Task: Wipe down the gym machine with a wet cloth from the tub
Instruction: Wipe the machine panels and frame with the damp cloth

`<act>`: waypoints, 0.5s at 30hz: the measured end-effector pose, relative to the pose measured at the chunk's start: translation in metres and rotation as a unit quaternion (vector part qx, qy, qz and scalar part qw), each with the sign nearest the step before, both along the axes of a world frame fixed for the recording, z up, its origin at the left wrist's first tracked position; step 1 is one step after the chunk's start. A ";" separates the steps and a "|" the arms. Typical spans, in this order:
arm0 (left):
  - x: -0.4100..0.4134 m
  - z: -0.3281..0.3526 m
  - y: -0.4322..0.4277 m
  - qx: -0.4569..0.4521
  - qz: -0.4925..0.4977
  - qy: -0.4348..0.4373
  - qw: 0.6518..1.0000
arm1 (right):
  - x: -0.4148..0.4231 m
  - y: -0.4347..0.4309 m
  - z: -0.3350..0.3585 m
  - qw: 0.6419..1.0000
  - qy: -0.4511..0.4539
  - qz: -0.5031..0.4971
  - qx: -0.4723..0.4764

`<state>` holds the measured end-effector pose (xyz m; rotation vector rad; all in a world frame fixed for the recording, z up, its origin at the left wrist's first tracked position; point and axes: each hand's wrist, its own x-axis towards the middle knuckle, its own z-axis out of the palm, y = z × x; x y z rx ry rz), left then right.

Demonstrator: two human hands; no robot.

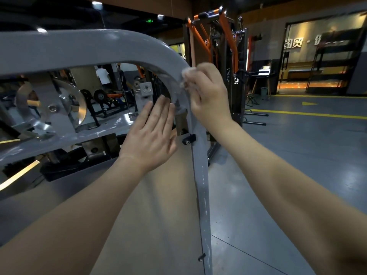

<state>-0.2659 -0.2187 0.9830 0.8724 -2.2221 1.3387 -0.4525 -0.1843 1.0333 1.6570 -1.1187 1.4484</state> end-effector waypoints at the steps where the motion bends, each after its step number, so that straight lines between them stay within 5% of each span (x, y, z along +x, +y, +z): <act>1: 0.000 0.000 0.000 0.002 -0.008 0.006 1.000 | 0.006 -0.003 0.017 1.000 0.011 0.003 -0.014; 5: 0.000 0.000 -0.001 0.006 -0.014 0.010 1.000 | 0.013 -0.005 0.038 0.999 0.038 0.010 -0.033; 12: -0.001 -0.001 -0.002 -0.001 -0.021 0.014 1.000 | -0.015 0.009 -0.102 0.998 -0.030 -0.013 0.050; 15: 0.001 -0.002 -0.003 -0.006 -0.019 0.011 1.000 | -0.008 0.008 -0.076 0.999 -0.005 -0.010 0.044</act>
